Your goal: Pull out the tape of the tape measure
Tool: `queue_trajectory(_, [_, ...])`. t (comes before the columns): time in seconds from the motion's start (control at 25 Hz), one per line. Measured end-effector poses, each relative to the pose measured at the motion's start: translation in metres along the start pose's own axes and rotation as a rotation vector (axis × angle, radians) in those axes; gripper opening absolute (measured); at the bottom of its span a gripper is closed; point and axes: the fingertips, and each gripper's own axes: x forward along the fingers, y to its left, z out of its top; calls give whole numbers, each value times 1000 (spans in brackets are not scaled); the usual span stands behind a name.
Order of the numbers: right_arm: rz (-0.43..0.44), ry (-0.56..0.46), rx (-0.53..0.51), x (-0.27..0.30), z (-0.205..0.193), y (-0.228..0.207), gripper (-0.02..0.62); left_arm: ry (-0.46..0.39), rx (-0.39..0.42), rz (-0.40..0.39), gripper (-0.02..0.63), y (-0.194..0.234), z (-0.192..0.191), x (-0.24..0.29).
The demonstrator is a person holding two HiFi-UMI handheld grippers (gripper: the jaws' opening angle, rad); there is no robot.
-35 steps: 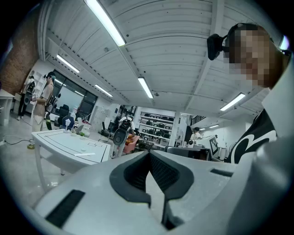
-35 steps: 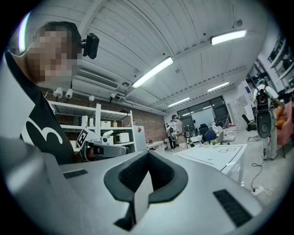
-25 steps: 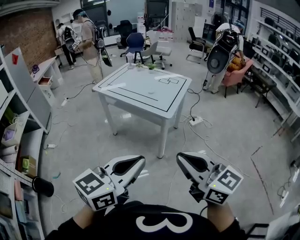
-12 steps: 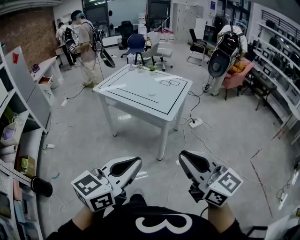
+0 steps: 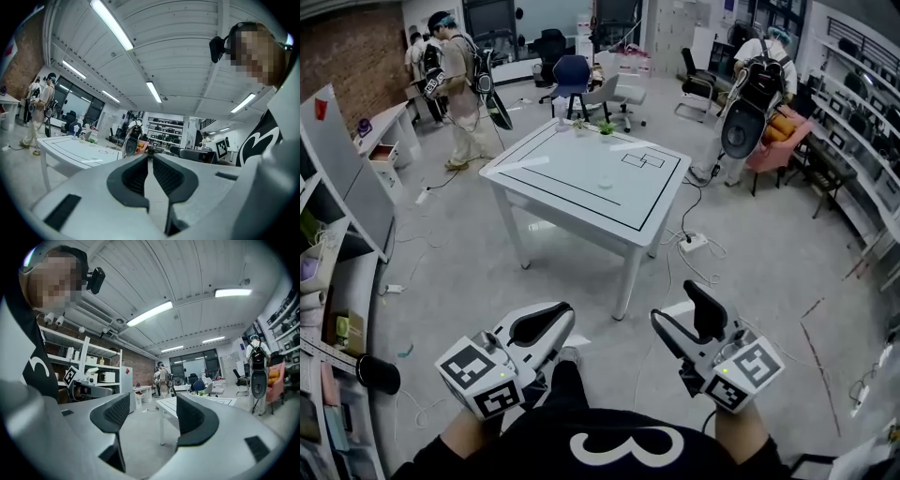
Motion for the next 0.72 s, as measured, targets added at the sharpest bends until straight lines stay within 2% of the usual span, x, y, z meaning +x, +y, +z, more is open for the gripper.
queue_trajectory(0.04, [-11,2,0,8,-1,-7,292,-1,-2,3,36,11,2,4])
queue_trajectory(0.12, [-28,9,2,24,-5,-21,304,1,-11,4,136,34,4,13])
queue_trajectory(0.2, [-43,23,-2,44,-11,-35,332,4,-10,8,189,61,6,23])
queue_trajectory(0.28, [-58,38,-2,66,-17,-50,350,11,-10,10,200,89,8,33])
queue_trajectory(0.6, [-119,101,85,183,-35,-122,350,77,-75,-13,247,225,20,90])
queue_trajectory(0.72, [-172,135,110,228,-45,-154,350,92,-97,-30,249,281,26,115])
